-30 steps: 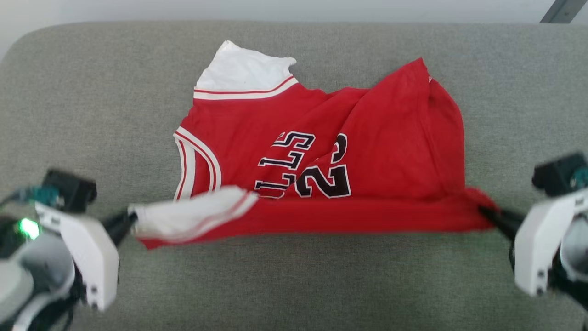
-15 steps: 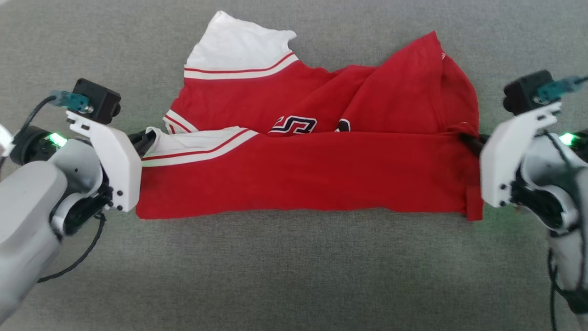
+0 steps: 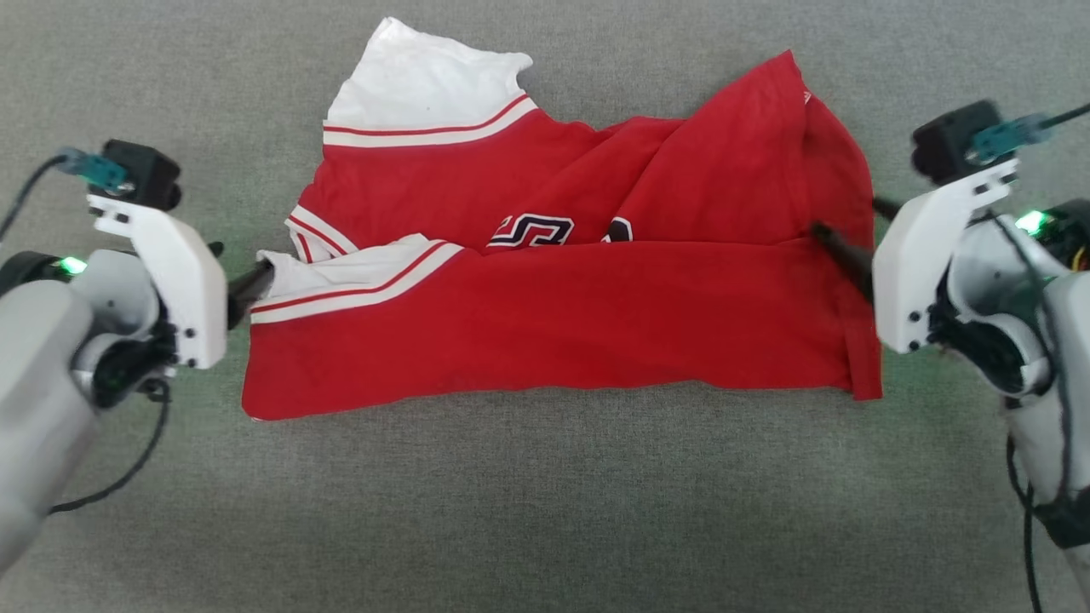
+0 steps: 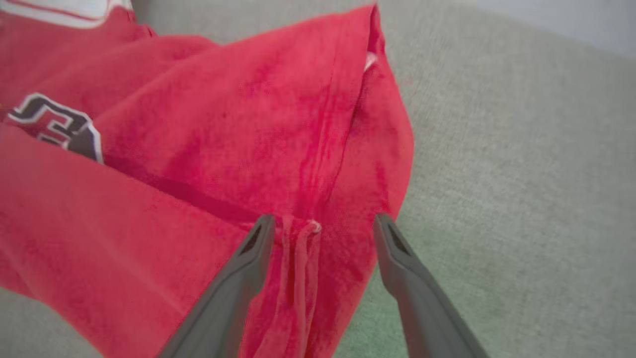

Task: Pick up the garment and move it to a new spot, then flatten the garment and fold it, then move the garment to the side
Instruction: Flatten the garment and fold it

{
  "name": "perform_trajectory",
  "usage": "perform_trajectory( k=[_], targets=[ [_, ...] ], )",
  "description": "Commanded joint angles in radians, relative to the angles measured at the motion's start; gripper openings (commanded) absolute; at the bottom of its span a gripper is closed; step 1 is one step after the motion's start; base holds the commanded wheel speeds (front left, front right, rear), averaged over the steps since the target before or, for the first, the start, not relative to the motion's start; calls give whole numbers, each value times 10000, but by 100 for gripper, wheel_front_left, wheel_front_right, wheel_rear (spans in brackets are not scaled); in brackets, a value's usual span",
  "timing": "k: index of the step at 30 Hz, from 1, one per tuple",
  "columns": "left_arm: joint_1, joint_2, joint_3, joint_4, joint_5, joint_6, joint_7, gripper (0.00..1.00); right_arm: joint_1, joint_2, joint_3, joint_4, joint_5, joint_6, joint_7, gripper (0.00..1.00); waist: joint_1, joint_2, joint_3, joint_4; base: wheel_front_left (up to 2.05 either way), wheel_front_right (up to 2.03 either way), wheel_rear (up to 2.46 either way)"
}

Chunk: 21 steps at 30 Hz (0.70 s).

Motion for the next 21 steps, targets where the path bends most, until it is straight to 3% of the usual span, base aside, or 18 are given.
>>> perform_trajectory(
  k=[1, 8, 17, 21],
  targets=[
    [-65, 158, 71, -54, -32, 3, 10, 100, 161, -28, -105, -139, -40, -5, -143, 100, 0, 0, -43, -3, 0, 0, 0],
    [657, 1130, 245, -1725, -466, 773, 449, 100, 1172, 434, -1617, -1560, -452, -5, -1060, 100, 0, 0, -269, 9, 0, 0, 0],
    [2253, 2463, 345, -5302, -1294, 2710, 986, 100, 2625, 1781, -3279, -3661, -1815, -5, -2655, 100, 0, 0, -280, -165, 0, 0, 0],
    [2796, 2793, 370, -5982, -1589, 3299, 1020, 100, 3038, 2437, -3626, -4271, -2148, -4, -3163, 100, 0, 0, -210, -381, 0, 0, 0]
  ],
)
